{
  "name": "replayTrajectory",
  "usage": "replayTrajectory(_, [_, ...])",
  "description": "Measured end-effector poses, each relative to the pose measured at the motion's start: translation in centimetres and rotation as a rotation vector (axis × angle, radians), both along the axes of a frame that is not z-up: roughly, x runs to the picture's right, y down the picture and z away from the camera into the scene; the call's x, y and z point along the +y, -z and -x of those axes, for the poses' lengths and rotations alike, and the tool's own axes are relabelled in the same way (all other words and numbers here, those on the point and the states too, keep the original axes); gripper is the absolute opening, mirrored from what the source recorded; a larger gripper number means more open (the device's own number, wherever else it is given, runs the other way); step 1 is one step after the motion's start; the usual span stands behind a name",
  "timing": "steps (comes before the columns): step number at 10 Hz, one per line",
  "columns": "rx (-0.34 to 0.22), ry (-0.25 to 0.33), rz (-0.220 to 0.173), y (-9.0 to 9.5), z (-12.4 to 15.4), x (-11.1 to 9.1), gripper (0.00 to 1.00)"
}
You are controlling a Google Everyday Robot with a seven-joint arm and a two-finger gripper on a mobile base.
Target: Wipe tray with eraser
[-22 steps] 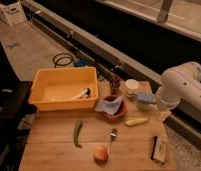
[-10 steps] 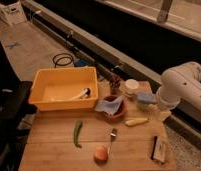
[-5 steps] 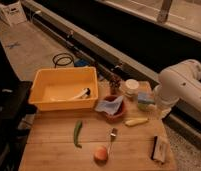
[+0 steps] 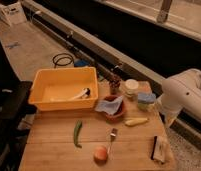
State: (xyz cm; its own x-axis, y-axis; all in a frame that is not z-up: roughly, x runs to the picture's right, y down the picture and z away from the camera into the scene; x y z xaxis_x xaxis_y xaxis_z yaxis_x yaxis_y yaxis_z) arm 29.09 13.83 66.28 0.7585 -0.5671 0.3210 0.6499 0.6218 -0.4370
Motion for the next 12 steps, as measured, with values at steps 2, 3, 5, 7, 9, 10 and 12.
replayTrajectory(2, [-0.010,0.010,0.001,-0.1,0.1,0.1,0.65])
replayTrajectory(3, [-0.016,0.012,0.004,-0.2,0.1,0.2,0.65])
replayTrajectory(5, [-0.055,0.017,0.043,-0.2,0.0,1.8,0.65])
replayTrajectory(7, [-0.072,0.005,0.108,0.5,-0.9,5.3,0.65])
replayTrajectory(9, [-0.070,-0.005,0.166,0.4,-1.7,8.0,0.65])
replayTrajectory(10, [-0.070,-0.015,0.201,0.0,-1.8,9.3,0.65])
replayTrajectory(12, [-0.068,-0.040,0.233,-0.2,-2.3,10.5,0.65])
